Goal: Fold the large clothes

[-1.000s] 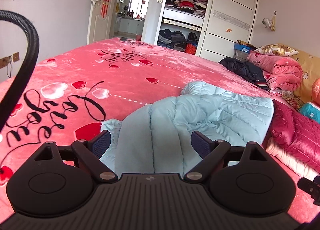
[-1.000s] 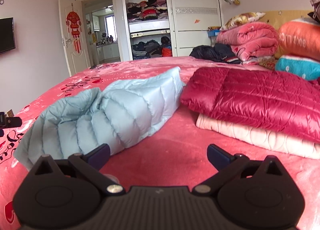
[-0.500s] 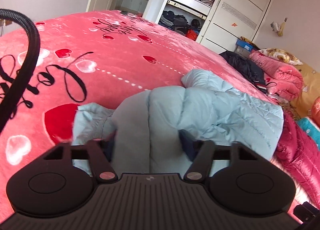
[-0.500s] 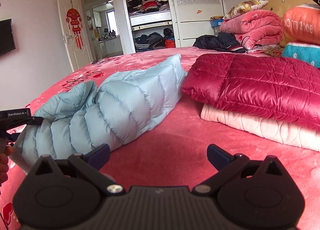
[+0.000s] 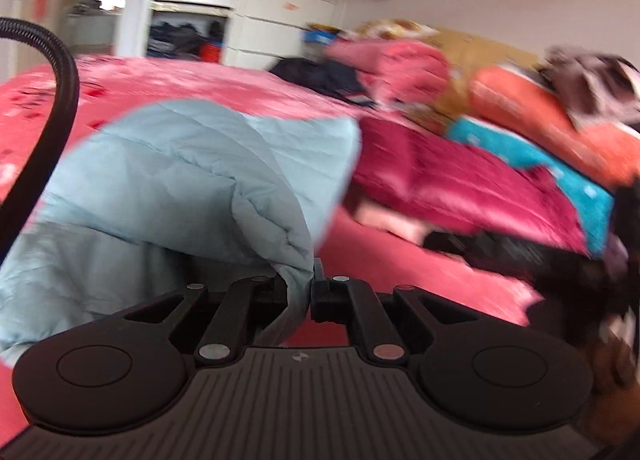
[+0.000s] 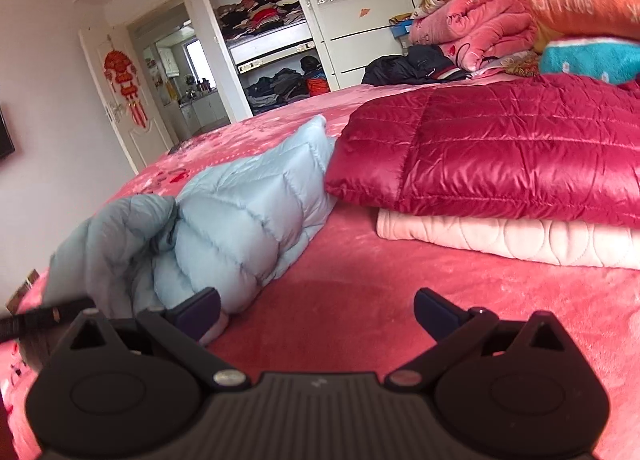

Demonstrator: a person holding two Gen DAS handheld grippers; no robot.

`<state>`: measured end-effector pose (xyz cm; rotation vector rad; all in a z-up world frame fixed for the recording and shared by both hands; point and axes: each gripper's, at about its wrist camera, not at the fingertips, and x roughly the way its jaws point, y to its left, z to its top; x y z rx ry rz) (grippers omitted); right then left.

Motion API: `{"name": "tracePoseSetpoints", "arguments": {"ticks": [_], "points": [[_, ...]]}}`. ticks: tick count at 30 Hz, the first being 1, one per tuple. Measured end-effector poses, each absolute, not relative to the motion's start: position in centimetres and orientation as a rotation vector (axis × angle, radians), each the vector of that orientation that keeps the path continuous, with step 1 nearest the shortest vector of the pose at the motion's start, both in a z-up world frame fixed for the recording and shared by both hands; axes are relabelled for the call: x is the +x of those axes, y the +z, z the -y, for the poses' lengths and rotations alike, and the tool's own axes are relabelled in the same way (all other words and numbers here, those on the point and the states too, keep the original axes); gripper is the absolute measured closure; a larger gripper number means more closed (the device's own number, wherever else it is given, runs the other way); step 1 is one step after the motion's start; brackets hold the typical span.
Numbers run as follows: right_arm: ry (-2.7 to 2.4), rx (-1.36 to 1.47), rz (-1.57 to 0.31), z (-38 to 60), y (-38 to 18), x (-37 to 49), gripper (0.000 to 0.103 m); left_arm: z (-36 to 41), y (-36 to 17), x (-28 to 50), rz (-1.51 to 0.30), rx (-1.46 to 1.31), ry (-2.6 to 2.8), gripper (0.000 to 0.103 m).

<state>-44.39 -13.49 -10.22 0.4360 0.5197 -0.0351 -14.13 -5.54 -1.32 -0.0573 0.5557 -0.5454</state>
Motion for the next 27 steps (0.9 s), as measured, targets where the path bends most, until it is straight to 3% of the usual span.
{"name": "tracePoseSetpoints", "arguments": {"ticks": [11, 16, 21, 27], "points": [[0.099, 0.603, -0.501, 17.0, -9.8, -45.0, 0.001, 10.8, -7.8, -26.6, -0.739, 0.027, -0.724, 0.098], [0.207, 0.619, -0.529, 16.4, -9.6, -45.0, 0.001, 10.3, -7.5, -30.7, -0.751, -0.001, -0.702, 0.095], [0.284, 0.570, -0.543, 13.5, -7.7, -45.1, 0.001, 8.6, -6.4, -33.2, -0.715, -0.052, -0.658, 0.079], [0.317, 0.464, -0.528, 9.1, -3.8, -43.1, 0.001, 3.9, -7.2, -36.7, -0.683, -0.111, -0.579, 0.052]]}}
